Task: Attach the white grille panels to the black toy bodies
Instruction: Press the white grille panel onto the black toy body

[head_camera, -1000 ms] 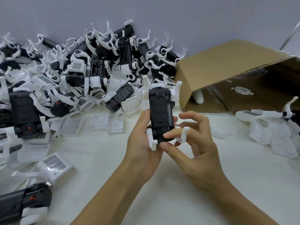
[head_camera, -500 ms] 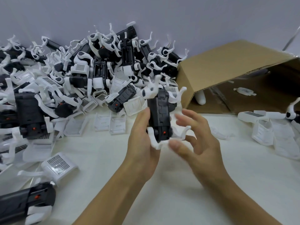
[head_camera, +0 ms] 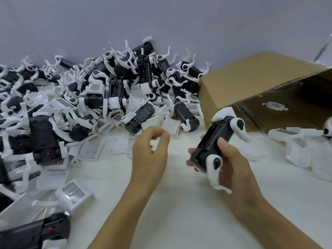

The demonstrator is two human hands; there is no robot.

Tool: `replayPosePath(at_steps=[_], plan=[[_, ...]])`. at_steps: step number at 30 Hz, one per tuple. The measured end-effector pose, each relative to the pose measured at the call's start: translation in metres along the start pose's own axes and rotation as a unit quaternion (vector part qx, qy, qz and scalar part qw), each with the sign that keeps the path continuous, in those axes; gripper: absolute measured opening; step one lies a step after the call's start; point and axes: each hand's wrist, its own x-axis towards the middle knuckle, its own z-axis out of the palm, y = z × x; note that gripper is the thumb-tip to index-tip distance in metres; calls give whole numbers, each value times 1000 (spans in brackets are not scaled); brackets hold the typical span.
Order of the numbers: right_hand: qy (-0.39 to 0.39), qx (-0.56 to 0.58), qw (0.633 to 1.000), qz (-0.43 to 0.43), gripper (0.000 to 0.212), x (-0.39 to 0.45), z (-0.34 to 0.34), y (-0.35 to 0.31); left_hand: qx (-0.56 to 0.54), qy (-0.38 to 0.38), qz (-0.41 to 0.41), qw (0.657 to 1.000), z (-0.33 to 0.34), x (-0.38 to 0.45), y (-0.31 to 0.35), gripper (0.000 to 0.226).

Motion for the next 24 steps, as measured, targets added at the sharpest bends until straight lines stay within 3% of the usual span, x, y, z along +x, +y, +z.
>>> replayPosePath(at_steps=[1,2,4,5,8,11,13,16,18,24], plan=[[9,32,999,13,33,2,0,0,158,34,23,987,-4,5,-10,9],[16,47,999,17,30,4,-1,0,283,42,22,958,-8,9,-21,24],[22,64,998,15,25,7,-1,1,383,23,-9,923,-16,16,-35,42],[20,69,997,16,21,8,-2,2,378,23,-8,926,-18,18,-39,40],[12,73,997,26,27,11,-8,5,254,69,26,964,-22,21,-36,24],[4,56,998,29,31,12,-11,7,-55,66,-3,996,-18,20,-18,15],[2,59,998,34,32,13,-10,7,-270,10,-60,961,-15,16,-2,23],[-10,43,998,46,32,14,-11,8,-450,-86,-142,877,-10,10,9,18],[-17,19,998,51,33,12,-11,8,-469,-126,-164,859,-4,5,11,23],[-26,-39,999,13,52,6,-8,10,-378,-172,-146,898,9,-7,12,21]])
